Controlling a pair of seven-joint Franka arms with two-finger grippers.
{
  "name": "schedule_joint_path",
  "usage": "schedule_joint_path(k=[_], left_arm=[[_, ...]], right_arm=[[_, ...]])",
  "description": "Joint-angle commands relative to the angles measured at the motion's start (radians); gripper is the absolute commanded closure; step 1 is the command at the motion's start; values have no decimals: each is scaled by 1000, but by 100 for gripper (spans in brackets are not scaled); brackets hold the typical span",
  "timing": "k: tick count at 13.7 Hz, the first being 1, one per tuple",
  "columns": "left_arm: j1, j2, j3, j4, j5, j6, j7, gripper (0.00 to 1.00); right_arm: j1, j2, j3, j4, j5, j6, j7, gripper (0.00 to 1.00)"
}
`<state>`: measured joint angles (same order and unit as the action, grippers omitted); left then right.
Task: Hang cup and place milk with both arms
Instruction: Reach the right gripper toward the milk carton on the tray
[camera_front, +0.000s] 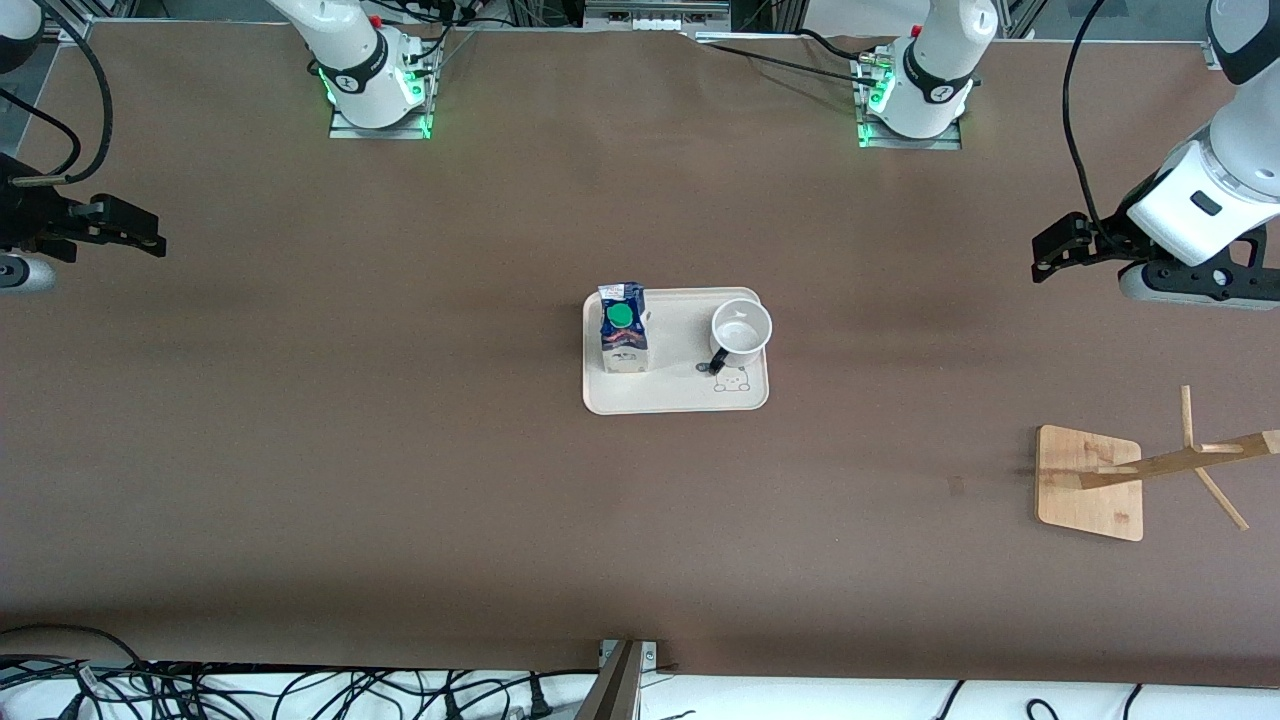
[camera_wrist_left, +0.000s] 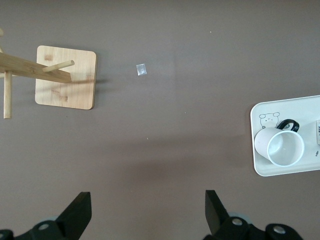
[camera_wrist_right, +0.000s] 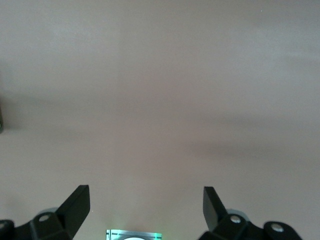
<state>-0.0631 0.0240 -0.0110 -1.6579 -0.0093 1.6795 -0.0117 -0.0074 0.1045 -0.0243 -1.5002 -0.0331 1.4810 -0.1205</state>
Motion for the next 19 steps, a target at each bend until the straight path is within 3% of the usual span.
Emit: schedule_joint_path(k=[1, 8, 13, 16, 19], left_arm=[[6, 16, -1, 32, -17, -7, 4, 0], [9, 16, -1, 32, -15, -7, 6, 0], [11, 22, -1, 32, -18, -6, 6, 0], [16, 22, -1, 33, -17, -6, 6, 0], [16, 24, -1, 33, -18, -6, 6, 0]], right_arm=[[-6, -11, 4, 2, -1, -16, 4, 0], [12, 32, 13, -9, 21, -22, 16, 0], [184, 139, 15, 5, 100, 45, 56, 0], [217, 208, 23, 17, 252, 97, 58, 0], [309, 236, 21, 17, 253, 175, 70, 0]])
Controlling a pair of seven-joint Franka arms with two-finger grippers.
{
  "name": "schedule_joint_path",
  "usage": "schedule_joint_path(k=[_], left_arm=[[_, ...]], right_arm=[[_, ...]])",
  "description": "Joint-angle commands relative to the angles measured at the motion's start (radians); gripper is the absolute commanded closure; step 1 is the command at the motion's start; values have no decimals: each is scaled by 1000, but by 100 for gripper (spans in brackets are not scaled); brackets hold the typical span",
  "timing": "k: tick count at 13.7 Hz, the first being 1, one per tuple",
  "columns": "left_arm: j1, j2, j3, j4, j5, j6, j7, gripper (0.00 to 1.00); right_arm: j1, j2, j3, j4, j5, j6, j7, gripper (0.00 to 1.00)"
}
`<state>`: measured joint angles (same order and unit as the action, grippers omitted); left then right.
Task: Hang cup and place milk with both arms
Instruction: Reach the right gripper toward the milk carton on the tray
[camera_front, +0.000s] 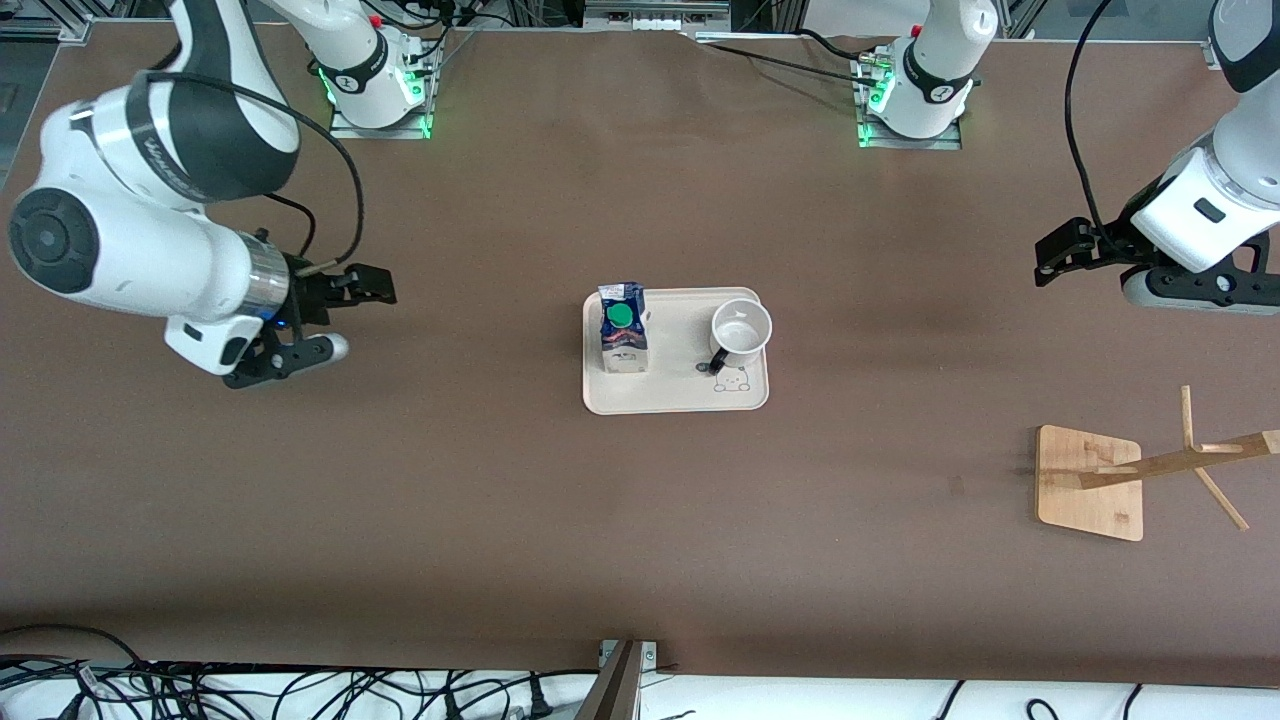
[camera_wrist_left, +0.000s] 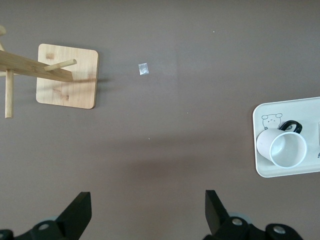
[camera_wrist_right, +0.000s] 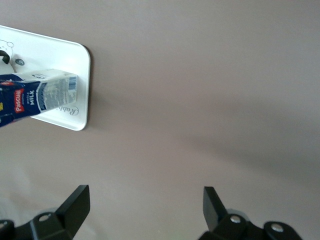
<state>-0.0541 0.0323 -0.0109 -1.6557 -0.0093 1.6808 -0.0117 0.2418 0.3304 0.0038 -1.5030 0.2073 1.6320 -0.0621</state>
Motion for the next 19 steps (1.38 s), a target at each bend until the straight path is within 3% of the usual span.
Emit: schedule_joint_path(k=[1, 3, 9, 19], left_arm=[[7, 15, -1, 31, -18, -7, 6, 0], [7, 15, -1, 31, -18, -7, 6, 0], [7, 17, -1, 31, -20, -7, 6, 0], [7, 18, -3, 33, -17, -7, 6, 0]], right_arm=[[92, 16, -7, 20, 9, 55, 84, 0], [167, 38, -7, 20, 6, 113, 256, 0], [300, 75, -7, 20, 6, 192, 502, 0], [453, 144, -8, 21, 0, 311, 723, 0]])
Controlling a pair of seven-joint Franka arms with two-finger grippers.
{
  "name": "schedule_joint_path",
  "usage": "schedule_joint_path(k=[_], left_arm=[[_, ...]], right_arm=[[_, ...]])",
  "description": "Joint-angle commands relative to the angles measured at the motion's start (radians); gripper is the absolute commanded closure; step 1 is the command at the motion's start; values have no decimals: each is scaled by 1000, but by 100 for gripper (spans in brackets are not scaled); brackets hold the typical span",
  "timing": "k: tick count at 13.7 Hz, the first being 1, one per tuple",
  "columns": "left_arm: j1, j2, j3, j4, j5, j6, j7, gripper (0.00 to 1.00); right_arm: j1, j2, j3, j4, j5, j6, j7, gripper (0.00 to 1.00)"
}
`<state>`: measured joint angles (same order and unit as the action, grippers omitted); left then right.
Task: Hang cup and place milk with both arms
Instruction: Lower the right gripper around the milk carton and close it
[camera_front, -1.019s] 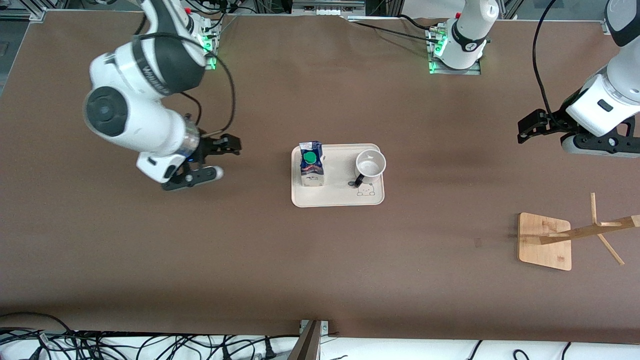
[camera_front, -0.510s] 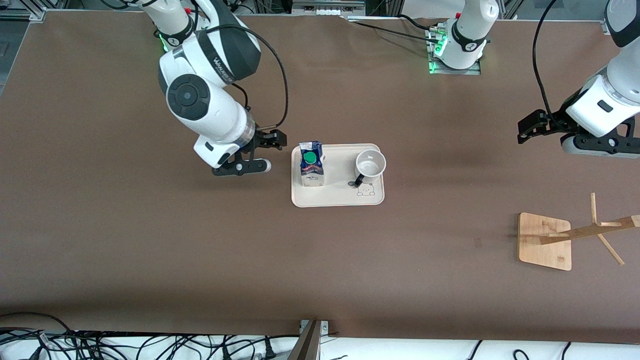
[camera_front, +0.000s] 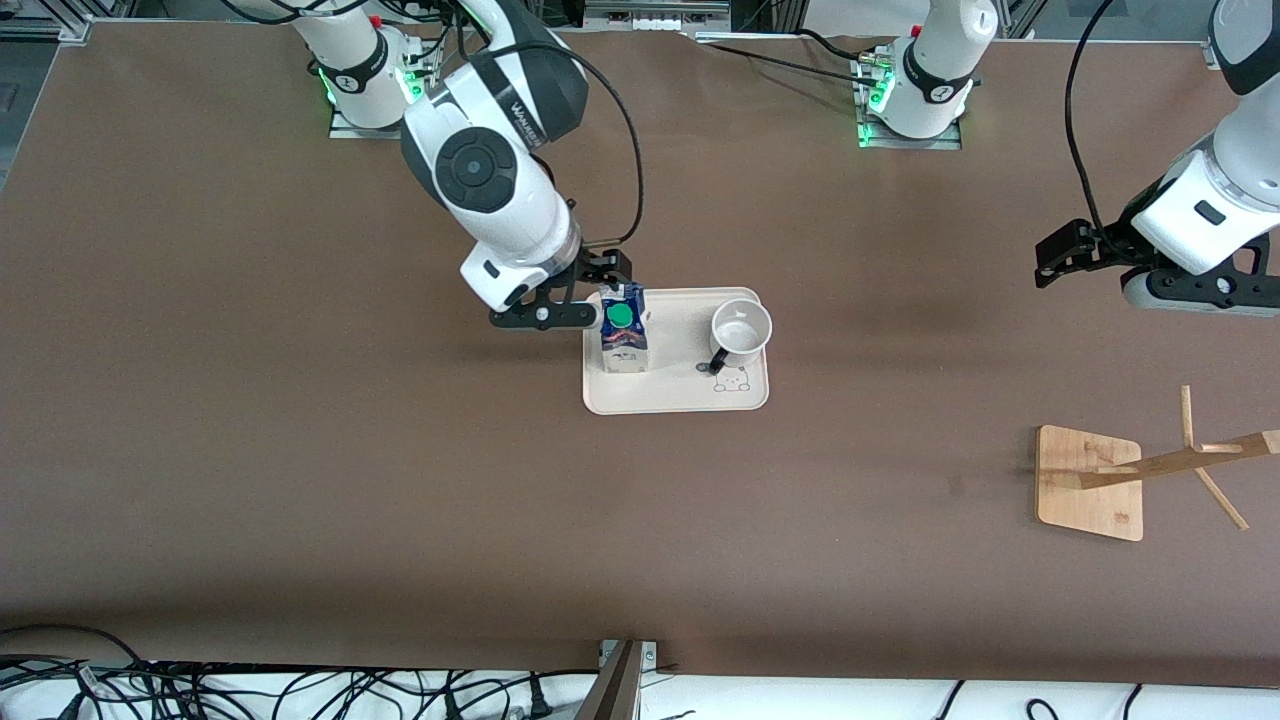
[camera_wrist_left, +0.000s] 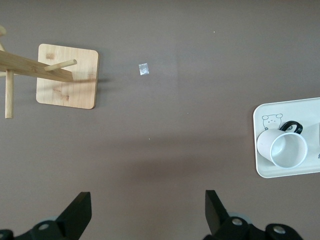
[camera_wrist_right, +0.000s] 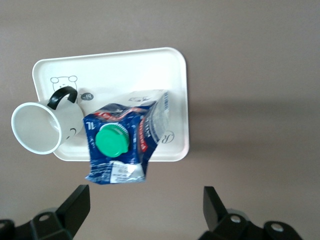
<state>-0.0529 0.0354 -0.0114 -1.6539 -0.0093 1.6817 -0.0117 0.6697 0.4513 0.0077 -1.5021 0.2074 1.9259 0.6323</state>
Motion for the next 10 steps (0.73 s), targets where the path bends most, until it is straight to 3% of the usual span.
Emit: schedule_joint_path(k=[1, 10], left_arm=[[5, 15, -2, 31, -17, -8, 6, 0], [5, 17, -2, 31, -15, -8, 6, 0]], right_arm=[[25, 23, -12, 20, 0, 19, 29, 0], [42, 63, -11, 20, 0, 105, 69, 0]])
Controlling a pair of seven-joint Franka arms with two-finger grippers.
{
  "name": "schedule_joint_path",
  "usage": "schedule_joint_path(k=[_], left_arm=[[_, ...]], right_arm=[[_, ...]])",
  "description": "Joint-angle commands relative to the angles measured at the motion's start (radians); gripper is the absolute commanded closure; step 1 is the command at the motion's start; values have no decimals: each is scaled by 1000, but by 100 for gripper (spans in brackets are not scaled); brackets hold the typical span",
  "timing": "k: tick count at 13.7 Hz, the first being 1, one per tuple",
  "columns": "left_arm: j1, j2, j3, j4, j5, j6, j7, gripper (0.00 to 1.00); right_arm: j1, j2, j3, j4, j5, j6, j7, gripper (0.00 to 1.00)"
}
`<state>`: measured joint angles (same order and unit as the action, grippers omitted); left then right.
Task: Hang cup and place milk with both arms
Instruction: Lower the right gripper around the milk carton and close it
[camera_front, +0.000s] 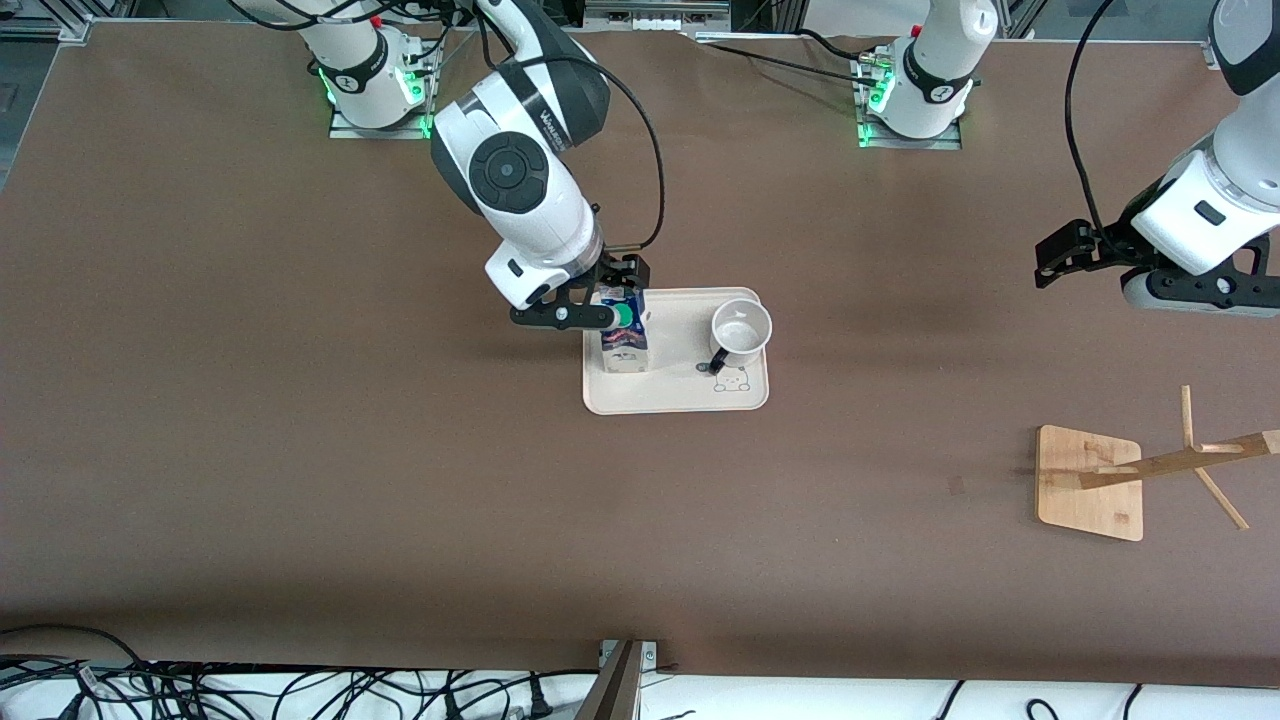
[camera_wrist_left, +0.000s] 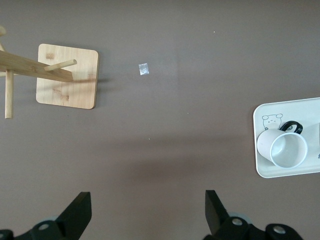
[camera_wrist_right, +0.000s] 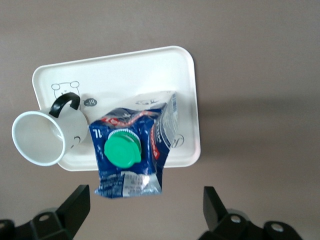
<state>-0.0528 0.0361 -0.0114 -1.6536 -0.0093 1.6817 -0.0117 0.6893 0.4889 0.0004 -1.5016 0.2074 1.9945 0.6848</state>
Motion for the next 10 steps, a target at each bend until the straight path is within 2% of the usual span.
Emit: schedule_joint_path(k=[1, 10], left_arm=[[5, 16, -2, 31, -15, -8, 6, 0], [5, 18, -2, 31, -15, -10, 6, 0]], right_arm=[[27, 36, -5, 21, 0, 64, 13, 0], [16, 77, -10, 21, -2, 99, -22, 0]])
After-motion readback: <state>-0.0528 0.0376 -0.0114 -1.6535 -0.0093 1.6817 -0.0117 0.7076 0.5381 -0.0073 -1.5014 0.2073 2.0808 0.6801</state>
